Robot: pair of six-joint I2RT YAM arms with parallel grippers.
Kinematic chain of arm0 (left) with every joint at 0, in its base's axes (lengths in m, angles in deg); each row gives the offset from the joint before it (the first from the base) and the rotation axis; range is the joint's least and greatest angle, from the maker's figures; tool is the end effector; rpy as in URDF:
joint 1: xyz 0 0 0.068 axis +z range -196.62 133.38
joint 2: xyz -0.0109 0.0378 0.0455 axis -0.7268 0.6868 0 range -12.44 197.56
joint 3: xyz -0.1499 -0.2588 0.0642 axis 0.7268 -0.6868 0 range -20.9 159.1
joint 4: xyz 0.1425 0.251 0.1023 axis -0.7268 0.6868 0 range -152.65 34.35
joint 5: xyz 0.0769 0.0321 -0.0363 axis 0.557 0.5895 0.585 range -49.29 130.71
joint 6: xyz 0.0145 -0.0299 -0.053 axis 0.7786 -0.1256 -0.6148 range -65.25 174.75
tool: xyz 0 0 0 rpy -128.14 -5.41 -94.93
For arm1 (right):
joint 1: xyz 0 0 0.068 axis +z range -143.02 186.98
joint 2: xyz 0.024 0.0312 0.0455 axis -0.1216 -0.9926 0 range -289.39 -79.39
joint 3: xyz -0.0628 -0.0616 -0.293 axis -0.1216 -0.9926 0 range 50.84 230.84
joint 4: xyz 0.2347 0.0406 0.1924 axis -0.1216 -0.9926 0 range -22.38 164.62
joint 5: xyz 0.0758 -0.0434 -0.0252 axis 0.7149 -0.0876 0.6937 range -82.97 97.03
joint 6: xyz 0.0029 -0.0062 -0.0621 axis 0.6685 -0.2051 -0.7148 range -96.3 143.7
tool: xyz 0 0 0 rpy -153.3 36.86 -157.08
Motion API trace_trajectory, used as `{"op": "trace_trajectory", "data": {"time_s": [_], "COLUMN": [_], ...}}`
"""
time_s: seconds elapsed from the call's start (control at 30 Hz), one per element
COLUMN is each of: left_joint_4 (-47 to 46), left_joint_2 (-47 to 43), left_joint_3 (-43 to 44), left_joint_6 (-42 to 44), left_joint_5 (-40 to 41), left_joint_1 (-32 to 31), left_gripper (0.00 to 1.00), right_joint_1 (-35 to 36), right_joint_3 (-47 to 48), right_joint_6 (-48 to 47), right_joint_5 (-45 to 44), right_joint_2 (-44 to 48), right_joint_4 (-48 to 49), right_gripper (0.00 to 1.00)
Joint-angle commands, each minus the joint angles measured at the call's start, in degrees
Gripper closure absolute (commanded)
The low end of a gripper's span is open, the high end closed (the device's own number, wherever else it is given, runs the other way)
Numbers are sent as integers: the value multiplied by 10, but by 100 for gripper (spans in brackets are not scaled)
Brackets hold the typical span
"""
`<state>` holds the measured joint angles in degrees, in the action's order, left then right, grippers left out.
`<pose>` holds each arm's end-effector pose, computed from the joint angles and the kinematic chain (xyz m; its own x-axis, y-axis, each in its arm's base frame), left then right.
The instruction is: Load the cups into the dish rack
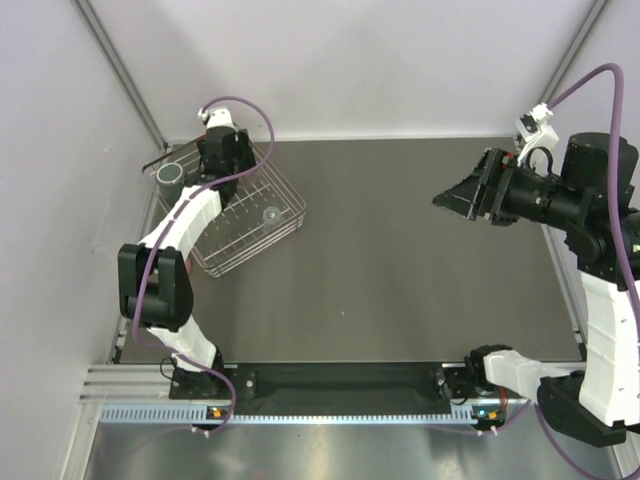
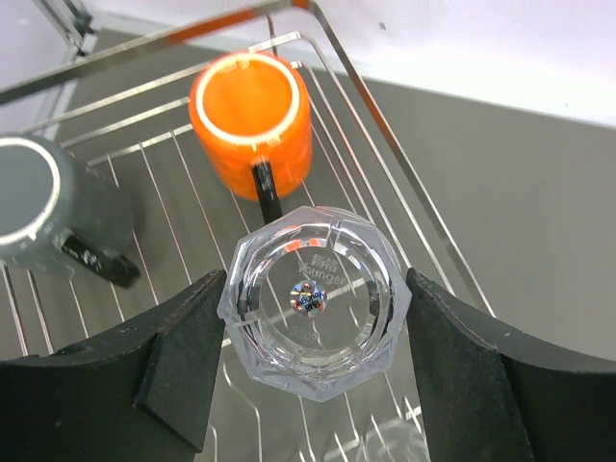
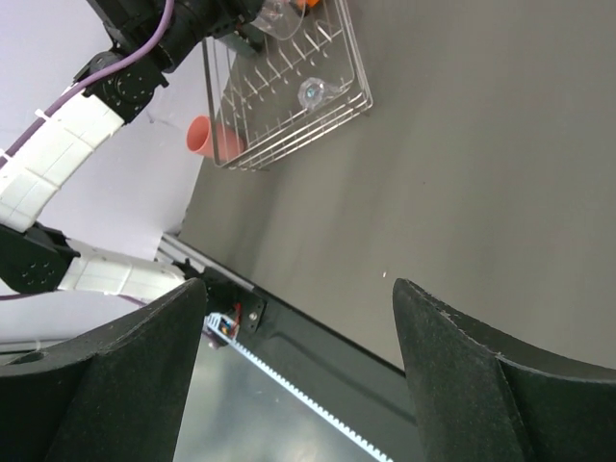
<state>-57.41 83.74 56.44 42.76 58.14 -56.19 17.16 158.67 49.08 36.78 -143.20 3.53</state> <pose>0.4531 -0.0619 0.3234 -0.3706 -0.1385 -0.9184 -0.1923 0.9788 -0.0700 0.1529 0.0515 0.5748 -0.6569 0.2602 -0.7076 -0.3395 0.7360 0.5858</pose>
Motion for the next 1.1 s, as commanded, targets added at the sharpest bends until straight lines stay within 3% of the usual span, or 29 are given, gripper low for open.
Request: {"op": "trace_trajectory", "data": {"time_s": [0.0, 1.07], "left_joint_4": [-65, -57], "left_joint_2": [15, 142], "left_joint_3": [44, 127], "left_joint_6": [8, -43], "left_joint_5": [-7, -33], "left_joint_1": [9, 42], "left_gripper": [100, 100], "right_joint_1": [-8, -15], "right_joint_3": [22, 6], "right_joint_6": [-21, -3], "right_joint_5": [-22, -45], "right_joint_2": [4, 5], "right_joint_4": [-15, -3], "right_gripper": [22, 22]}}
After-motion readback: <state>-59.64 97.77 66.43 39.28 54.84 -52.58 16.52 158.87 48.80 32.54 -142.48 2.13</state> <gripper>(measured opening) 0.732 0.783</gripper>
